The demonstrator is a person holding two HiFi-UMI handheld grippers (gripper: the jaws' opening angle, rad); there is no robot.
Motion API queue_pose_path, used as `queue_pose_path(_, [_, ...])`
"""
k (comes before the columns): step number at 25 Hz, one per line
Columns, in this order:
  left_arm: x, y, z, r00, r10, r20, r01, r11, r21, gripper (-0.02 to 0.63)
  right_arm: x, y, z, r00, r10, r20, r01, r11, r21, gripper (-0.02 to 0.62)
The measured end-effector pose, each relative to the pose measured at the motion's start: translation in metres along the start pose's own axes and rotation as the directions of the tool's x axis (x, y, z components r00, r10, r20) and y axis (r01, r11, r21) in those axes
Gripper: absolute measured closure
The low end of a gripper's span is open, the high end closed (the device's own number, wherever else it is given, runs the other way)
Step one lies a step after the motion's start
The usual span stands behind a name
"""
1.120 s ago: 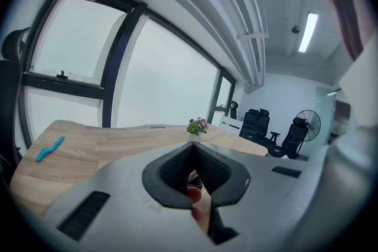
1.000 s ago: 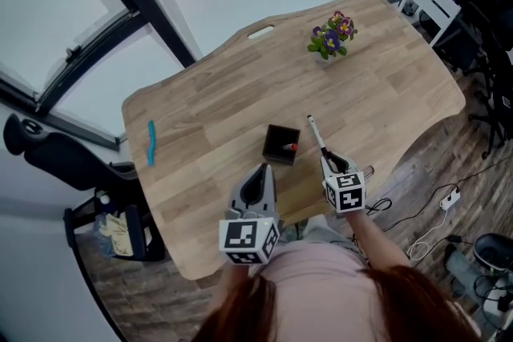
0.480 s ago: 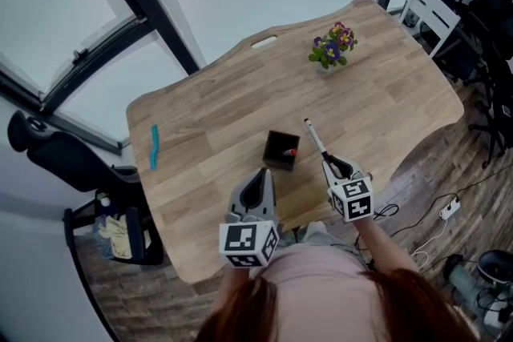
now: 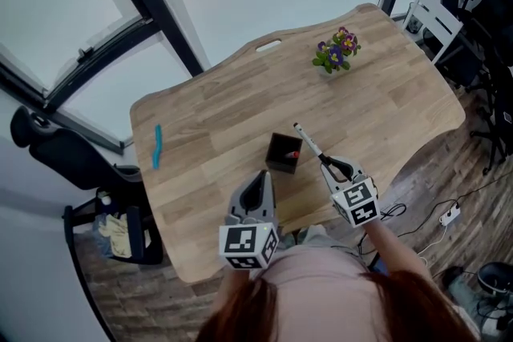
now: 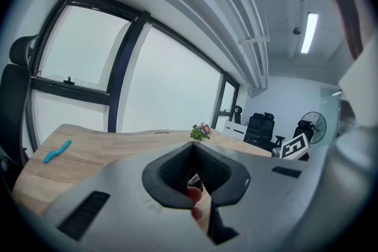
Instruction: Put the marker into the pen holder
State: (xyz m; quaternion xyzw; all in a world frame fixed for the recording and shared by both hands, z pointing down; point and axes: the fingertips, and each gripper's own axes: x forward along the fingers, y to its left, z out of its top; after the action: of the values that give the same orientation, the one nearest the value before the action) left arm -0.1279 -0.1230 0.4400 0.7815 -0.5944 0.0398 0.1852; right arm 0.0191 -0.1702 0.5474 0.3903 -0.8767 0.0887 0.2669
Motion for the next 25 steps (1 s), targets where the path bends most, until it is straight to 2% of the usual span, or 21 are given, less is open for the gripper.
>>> queue_pose_path(5, [-0.003,0.004,-0.001,1.000,0.016,0.002,-0.016,1.000,-0.004,0.604,0.002,0.009,0.002,0.997,0.066,-0.027,-0.068,0.993,-0.095,0.535])
queue_pose_path(12, [-0.007,0.011,-0.002,0.999,0.039,0.005,-0.039,0.999,-0.017,0.604,0.004,0.013,0.005,0.989,0.131,-0.069,-0.141,0.975,-0.173,0.535])
queue_pose_path(25, [-0.011,0.015,-0.007,0.998,0.064,-0.001,-0.064,0.997,-0.036,0.604,0.009,0.017,0.010,0.955,0.244,-0.171,-0.277,0.938,-0.210,0.534])
